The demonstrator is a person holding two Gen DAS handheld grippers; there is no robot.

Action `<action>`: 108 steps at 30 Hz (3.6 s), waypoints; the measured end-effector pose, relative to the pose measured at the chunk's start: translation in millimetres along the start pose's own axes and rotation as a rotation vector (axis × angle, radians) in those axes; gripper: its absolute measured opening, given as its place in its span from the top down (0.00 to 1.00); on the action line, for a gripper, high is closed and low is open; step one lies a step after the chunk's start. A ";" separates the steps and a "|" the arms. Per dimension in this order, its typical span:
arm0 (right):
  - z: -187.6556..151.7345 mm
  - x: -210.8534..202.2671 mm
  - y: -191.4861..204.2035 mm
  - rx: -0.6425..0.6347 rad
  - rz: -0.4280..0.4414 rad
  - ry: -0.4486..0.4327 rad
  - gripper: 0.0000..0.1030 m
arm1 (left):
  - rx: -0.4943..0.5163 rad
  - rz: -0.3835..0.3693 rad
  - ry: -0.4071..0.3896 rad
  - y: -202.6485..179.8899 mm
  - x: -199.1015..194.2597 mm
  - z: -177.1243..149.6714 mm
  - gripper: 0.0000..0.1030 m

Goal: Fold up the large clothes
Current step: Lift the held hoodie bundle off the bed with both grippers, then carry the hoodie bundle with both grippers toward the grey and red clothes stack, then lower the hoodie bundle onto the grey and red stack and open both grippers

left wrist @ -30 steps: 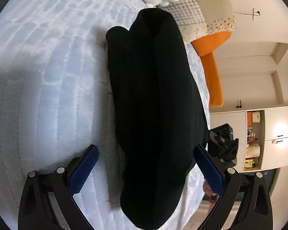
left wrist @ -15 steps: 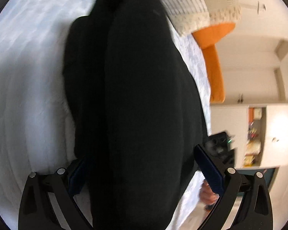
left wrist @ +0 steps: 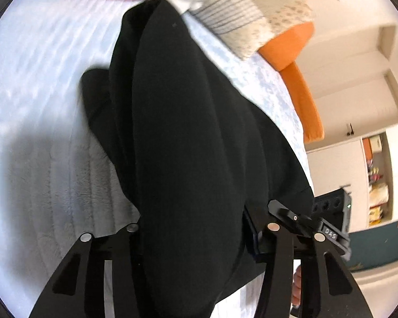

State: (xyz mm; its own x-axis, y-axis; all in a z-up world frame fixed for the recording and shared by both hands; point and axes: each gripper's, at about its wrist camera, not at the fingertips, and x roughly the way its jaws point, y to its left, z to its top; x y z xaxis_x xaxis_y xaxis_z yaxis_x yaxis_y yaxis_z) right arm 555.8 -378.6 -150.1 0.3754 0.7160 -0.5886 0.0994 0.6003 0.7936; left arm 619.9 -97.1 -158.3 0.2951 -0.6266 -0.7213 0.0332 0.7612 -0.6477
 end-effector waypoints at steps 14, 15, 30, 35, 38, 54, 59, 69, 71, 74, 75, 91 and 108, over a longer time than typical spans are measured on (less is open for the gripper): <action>-76.6 -40.1 139.4 -0.293 -0.053 -0.032 0.74 | 0.255 0.116 -0.163 -79.3 -123.7 -46.7 0.52; -84.4 -39.4 154.0 -0.309 -0.038 -0.033 0.74 | 0.257 0.120 -0.180 -79.4 -140.9 -50.1 0.52; -255.2 115.7 416.7 -0.610 0.210 0.178 0.74 | 0.131 0.337 -0.477 41.2 -469.0 -156.4 0.52; -353.7 196.3 496.7 -0.701 0.290 0.322 0.74 | 0.034 0.496 -0.574 123.3 -584.1 -228.4 0.51; -413.4 234.9 527.0 -0.743 0.347 0.397 0.74 | -0.030 0.548 -0.613 169.9 -636.7 -263.4 0.51; -518.5 373.7 469.8 -0.701 0.215 0.611 0.70 | -0.373 0.295 -0.714 430.4 -641.9 -411.1 0.31; -519.0 367.6 479.3 -0.785 0.263 0.537 0.70 | -0.256 0.401 -0.700 403.2 -641.5 -384.4 0.41; -494.4 325.6 544.8 -0.860 0.394 0.400 0.70 | -0.163 0.374 -0.802 352.8 -687.0 -344.8 0.48; -490.0 327.2 541.2 -0.862 0.392 0.406 0.70 | -0.168 0.358 -0.813 357.1 -684.9 -346.8 0.48; -496.1 344.9 526.0 -0.857 0.349 0.440 0.70 | -0.234 0.309 -0.795 388.0 -675.2 -365.6 0.47; -499.4 353.4 519.3 -0.854 0.319 0.455 0.70 | -0.263 0.294 -0.784 398.6 -666.7 -367.7 0.47; -470.4 331.2 469.3 -1.036 0.077 0.463 0.06 | -0.359 0.330 -0.864 444.7 -691.6 -470.1 0.09; -504.9 372.7 556.7 -1.169 0.002 0.516 0.53 | -0.284 0.462 -0.754 395.1 -711.9 -320.6 0.09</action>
State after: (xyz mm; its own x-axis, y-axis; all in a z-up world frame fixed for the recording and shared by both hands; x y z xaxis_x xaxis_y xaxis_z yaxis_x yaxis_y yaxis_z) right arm 285.7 402.4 -5.5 -0.0516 0.6144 -0.7873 -0.8658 0.3654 0.3419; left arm 116.7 596.1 20.6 0.7667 0.0790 -0.6371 -0.4481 0.7765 -0.4431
